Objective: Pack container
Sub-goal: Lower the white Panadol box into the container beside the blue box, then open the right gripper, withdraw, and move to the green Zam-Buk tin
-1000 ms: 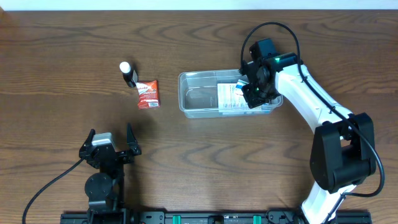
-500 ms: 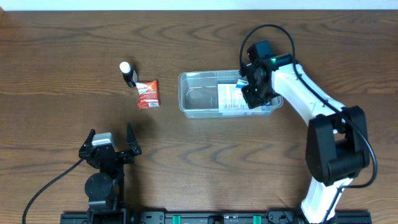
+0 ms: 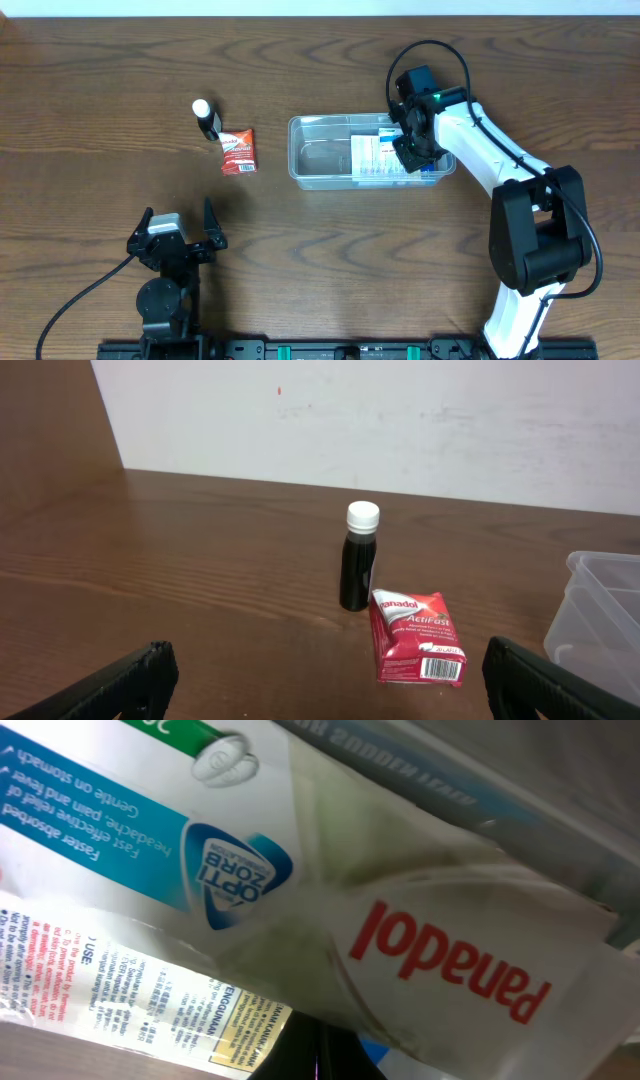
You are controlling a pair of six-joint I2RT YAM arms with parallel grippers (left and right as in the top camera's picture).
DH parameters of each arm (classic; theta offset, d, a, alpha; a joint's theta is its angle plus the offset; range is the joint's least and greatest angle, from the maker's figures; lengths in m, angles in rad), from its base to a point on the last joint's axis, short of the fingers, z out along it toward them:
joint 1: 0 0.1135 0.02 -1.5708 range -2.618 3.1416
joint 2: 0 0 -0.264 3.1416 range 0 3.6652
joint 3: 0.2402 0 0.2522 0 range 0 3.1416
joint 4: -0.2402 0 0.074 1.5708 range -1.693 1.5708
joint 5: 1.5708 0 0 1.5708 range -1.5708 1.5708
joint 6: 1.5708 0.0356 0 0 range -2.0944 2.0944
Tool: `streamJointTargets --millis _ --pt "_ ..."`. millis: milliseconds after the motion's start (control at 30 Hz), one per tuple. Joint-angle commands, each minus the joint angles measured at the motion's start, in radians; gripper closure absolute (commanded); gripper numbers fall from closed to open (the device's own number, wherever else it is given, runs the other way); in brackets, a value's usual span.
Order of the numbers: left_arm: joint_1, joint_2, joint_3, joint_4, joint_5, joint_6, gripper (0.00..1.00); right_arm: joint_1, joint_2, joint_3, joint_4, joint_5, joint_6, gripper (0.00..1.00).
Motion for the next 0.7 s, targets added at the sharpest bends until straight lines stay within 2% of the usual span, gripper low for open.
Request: streamJointTargets --millis 0,300,467,667 --pt "-0.004 -0.006 -0.030 -0.020 -0.005 0.018 0.02 -0.003 0.005 0.025 0.001 0.021 -0.014 0.99" --pt "-0.004 -0.006 -0.030 -0.020 -0.005 0.018 0.02 -0.003 -0.003 0.076 -0.055 -0.031 -0.010 0.99" --pt "-0.004 -0.006 -0.030 -0.020 -0.005 0.018 0.02 -0.004 -0.017 0.176 -0.161 -0.161 -0.011 0.99" --pt "-0.004 -0.006 -0.030 -0.020 -0.005 0.018 0.02 -0.006 -0.069 0.316 -0.259 -0.215 -0.010 0.99"
